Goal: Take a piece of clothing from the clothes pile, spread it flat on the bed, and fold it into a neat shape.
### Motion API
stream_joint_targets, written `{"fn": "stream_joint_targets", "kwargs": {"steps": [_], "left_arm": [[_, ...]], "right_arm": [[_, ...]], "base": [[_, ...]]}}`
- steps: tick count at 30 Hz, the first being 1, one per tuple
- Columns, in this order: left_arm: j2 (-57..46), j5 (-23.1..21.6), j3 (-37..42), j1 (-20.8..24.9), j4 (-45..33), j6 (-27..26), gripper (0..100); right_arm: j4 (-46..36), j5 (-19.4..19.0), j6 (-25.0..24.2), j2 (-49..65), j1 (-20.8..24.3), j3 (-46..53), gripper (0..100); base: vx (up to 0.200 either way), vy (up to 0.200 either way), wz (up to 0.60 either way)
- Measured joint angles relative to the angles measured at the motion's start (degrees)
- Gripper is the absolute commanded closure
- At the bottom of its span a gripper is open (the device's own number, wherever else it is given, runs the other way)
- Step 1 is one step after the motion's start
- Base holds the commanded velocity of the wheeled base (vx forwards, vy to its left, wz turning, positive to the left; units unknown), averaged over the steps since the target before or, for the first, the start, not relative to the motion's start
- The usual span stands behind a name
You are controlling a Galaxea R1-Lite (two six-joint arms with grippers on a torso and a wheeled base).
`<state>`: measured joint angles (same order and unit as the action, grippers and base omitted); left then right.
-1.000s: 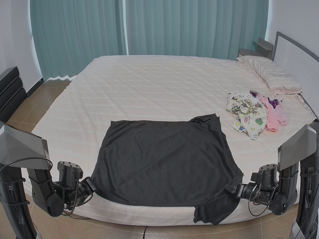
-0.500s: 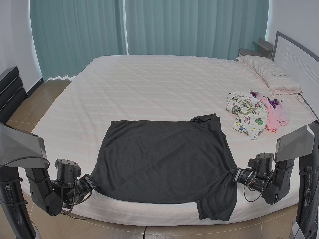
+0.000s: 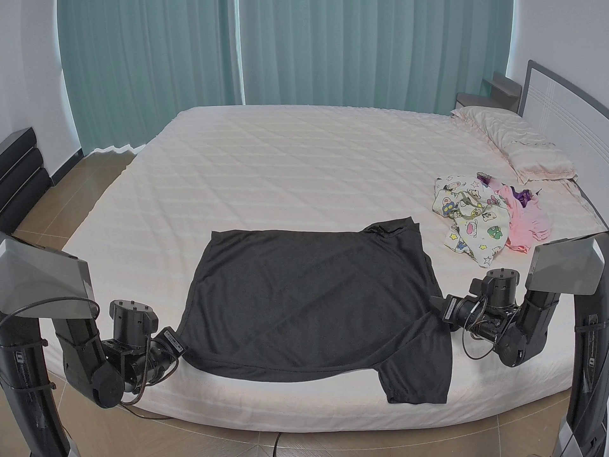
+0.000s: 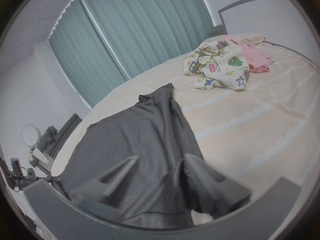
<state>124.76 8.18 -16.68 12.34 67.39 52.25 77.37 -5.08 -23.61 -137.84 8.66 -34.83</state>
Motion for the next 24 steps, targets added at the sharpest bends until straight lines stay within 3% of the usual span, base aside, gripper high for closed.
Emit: {"fn": "stream_joint_targets", "kwargs": {"steps": [13, 24], "left_arm": [[1.38, -1.38, -0.93, -0.05, 0.0, 1.37, 100], [1.65, -1.65, -0.6, -0.33, 0.0, 1.58, 100]], "right_arm": [[-1.58, -0.66, -1.84, 3.25, -4.14, 5.14, 0], [4.85, -6.57, -4.63, 7.94, -1.83, 25.69, 0]], "base": [[0.0, 0.0, 0.0], [0.0, 0.0, 0.0]]}}
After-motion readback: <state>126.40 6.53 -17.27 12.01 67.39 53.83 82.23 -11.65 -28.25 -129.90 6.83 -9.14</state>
